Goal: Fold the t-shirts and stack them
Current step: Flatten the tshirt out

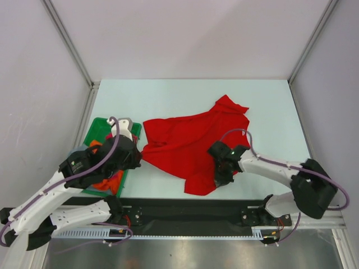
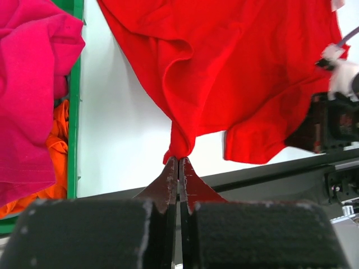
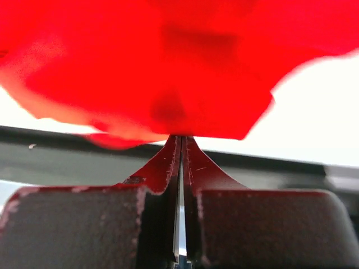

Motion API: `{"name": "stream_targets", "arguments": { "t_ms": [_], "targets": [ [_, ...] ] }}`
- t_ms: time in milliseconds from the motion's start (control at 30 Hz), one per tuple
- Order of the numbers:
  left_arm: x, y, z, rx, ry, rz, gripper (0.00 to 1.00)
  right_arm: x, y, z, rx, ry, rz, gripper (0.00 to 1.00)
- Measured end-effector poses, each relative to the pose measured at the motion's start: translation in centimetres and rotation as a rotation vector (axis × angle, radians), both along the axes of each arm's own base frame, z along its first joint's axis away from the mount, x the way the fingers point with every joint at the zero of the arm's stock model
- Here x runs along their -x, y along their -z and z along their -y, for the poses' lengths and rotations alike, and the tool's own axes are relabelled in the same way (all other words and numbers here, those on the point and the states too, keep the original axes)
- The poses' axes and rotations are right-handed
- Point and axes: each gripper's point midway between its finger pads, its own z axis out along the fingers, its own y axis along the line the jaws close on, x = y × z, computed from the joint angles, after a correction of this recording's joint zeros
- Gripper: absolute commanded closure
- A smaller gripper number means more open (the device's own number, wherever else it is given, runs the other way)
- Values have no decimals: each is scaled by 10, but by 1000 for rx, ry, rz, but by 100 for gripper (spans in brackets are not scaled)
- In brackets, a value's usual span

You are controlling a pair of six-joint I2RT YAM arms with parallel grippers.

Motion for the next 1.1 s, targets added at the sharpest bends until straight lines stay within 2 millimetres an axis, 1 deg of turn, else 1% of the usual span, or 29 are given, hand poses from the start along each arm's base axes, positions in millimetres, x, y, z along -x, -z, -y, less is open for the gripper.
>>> {"name": "stream_targets", "arguments": {
  "t_ms": [33, 67, 100, 167, 233, 267, 300, 333, 367, 500, 633, 700, 733, 767, 833, 933, 1033, 1100],
  "targets": [
    [0, -4, 0, 4, -1, 4, 100, -3, -9, 6, 11, 8, 10, 100],
    [0, -8, 0, 9, -1, 8, 100, -10, -23, 12, 15, 27, 27, 100],
    [-2, -17, 1, 22, -2, 20, 100, -21, -46, 17, 1, 52, 58, 100],
    [-6, -40, 4, 59, -4, 59, 100, -47, -93, 23, -55, 96, 156, 100],
    [-12, -68, 8, 100, -4, 114, 100, -80, -161, 37, -119, 161, 290, 100],
    [-15, -82, 9, 120, -4, 140, 100, -92, -188, 43, -146, 183, 352, 100],
    [-18, -97, 11, 141, -3, 174, 100, -105, -225, 58, -167, 219, 427, 100],
    [-21, -114, 12, 167, -6, 209, 100, -113, -250, 66, -189, 239, 481, 100],
    [-24, -130, 13, 187, -7, 242, 100, -119, -278, 76, -212, 254, 546, 100],
    [-33, -194, 13, 281, -20, 383, 100, -132, -368, 125, -245, 331, 746, 100],
    [-38, -244, 6, 370, -55, 504, 100, -151, -457, 168, -259, 406, 982, 100],
    [-39, -260, 1, 401, -76, 549, 100, -154, -486, 184, -277, 439, 1071, 100],
    [-40, -266, -2, 411, -91, 570, 100, -153, -495, 191, -293, 464, 1095, 100],
    [-41, -274, -5, 425, -103, 594, 100, -151, -499, 197, -310, 492, 1101, 100],
    [-41, -286, -11, 440, -122, 625, 100, -147, -507, 202, -357, 532, 1106, 100],
    [-41, -306, -19, 463, -151, 677, 100, -154, -534, 211, -447, 556, 1167, 100],
    [-45, -315, -20, 459, -167, 701, 100, -170, -560, 237, -510, 612, 1244, 100],
    [-51, -312, -16, 434, -171, 698, 100, -180, -574, 254, -554, 646, 1288, 100]
  ]
}}
